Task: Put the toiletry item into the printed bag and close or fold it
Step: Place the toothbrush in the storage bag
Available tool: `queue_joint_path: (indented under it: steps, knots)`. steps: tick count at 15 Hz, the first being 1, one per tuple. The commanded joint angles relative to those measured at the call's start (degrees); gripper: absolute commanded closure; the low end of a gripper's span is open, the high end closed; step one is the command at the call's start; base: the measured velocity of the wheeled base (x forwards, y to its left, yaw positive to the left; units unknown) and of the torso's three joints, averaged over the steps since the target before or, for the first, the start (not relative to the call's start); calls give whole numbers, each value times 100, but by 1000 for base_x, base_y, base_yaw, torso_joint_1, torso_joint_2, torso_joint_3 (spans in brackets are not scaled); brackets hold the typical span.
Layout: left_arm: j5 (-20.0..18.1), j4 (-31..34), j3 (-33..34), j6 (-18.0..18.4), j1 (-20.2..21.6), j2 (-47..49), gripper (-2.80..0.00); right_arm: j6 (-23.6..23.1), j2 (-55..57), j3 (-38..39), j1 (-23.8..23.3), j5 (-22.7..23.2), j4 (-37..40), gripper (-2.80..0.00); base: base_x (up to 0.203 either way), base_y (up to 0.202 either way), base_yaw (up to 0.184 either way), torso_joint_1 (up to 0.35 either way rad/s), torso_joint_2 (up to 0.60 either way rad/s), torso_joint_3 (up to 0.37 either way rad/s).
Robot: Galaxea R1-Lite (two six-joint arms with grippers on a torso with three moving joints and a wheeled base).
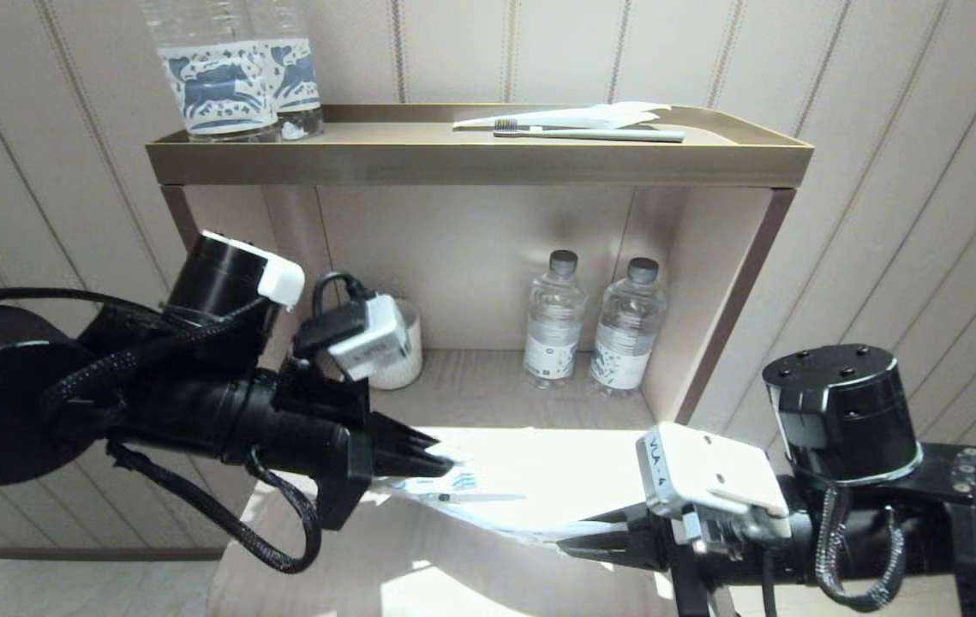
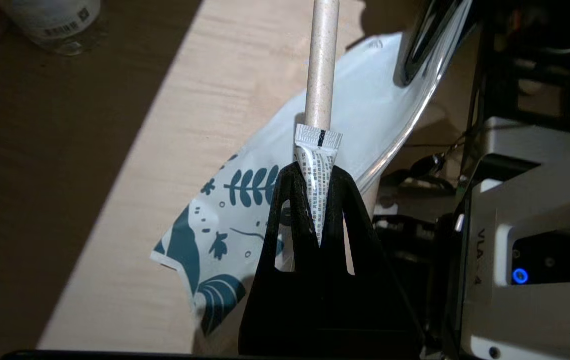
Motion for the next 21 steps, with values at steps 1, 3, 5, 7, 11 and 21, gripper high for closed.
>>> queue_joint_path:
  steps: [1, 3, 5, 7, 11, 21]
  knots:
    - [-339, -12, -133, -252, 216, -160, 0, 239, 29, -116, 39, 16, -26, 0, 0, 0, 0, 0, 0, 0]
    - [-398, -164, -79, -339, 312, -322, 0, 372, 56, -200, 39, 13, -112, 0, 0, 0, 0, 0, 0, 0]
    - [-541, -343, 51, -495, 372, -476, 0, 470, 15, -74, 26, -16, -396, 0, 0, 0, 0, 0, 0, 0]
    - [-619, -555, 200, -556, 372, -499, 0, 1012, -61, 29, 25, -46, -600, 0, 0, 0, 0, 0, 0, 0]
    - [-628, -607, 276, -543, 364, -624, 0, 1439, -65, -36, -14, -127, -1147, 0, 0, 0, 0, 0, 0, 0]
    - [-568, -607, 337, -455, 366, -672, 0, -798, -16, -768, 143, -1501, -300, 0, 0, 0, 0, 0, 0, 0]
